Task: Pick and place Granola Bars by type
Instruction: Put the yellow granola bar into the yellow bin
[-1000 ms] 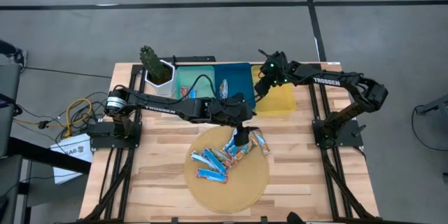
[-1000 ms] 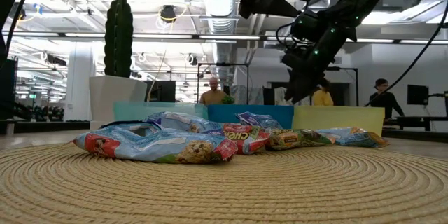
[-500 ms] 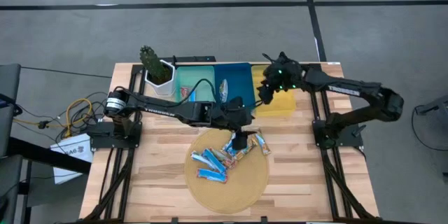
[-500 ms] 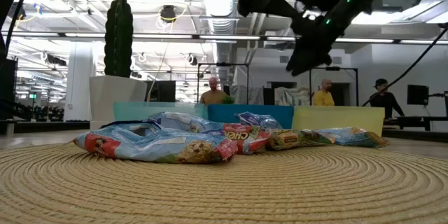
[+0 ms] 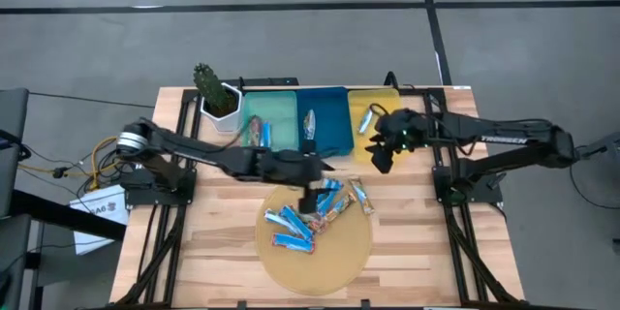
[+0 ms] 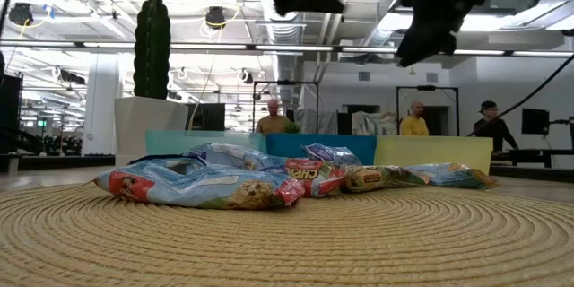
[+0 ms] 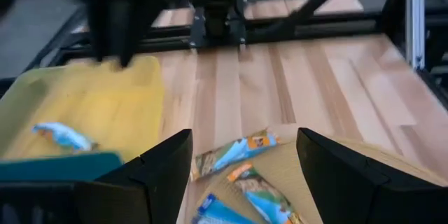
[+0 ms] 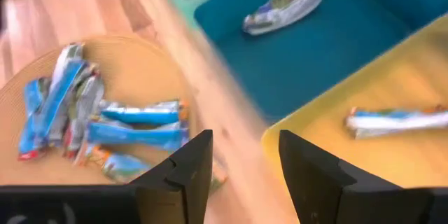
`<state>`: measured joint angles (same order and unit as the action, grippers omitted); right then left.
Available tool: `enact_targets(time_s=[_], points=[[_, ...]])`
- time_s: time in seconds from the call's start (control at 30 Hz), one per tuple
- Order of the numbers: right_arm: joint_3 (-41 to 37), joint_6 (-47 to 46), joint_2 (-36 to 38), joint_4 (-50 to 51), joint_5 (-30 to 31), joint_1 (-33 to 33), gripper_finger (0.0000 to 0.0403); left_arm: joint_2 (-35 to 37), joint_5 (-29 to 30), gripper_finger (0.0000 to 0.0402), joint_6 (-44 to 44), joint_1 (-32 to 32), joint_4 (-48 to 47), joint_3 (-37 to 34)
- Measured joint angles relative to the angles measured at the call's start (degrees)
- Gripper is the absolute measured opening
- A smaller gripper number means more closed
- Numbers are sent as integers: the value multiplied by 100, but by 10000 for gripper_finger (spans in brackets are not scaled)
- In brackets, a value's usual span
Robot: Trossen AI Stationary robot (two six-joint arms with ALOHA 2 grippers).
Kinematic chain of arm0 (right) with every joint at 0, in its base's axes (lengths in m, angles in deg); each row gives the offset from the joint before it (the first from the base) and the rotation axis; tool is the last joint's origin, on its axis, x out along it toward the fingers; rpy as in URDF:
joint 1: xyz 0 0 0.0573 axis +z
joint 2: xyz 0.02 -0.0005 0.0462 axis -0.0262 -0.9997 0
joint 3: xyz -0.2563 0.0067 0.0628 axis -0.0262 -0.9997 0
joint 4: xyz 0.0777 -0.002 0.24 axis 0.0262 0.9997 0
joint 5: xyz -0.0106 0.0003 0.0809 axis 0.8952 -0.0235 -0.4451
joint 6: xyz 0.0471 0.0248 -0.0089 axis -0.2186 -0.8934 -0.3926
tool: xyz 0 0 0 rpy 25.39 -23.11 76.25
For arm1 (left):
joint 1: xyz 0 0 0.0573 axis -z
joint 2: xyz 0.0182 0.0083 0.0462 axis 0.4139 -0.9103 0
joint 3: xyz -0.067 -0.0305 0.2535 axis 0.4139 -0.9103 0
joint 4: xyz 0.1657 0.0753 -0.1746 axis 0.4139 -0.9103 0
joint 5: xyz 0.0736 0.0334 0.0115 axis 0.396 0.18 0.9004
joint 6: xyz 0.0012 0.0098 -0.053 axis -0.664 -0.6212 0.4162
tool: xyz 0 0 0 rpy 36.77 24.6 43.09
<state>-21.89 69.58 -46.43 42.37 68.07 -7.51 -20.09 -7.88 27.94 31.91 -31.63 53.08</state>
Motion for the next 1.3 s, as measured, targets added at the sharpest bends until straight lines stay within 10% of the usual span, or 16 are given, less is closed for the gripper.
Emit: enact_targets(time_s=[0.57, 1.3], points=[[-2, -2694, -1464, 588, 1109, 1880, 148, 3074, 195, 249, 1369, 56, 2401, -4307], [0, -3166, -3082, 217, 785, 2111, 229, 3195, 624, 249, 1314, 455, 2559, -4871]])
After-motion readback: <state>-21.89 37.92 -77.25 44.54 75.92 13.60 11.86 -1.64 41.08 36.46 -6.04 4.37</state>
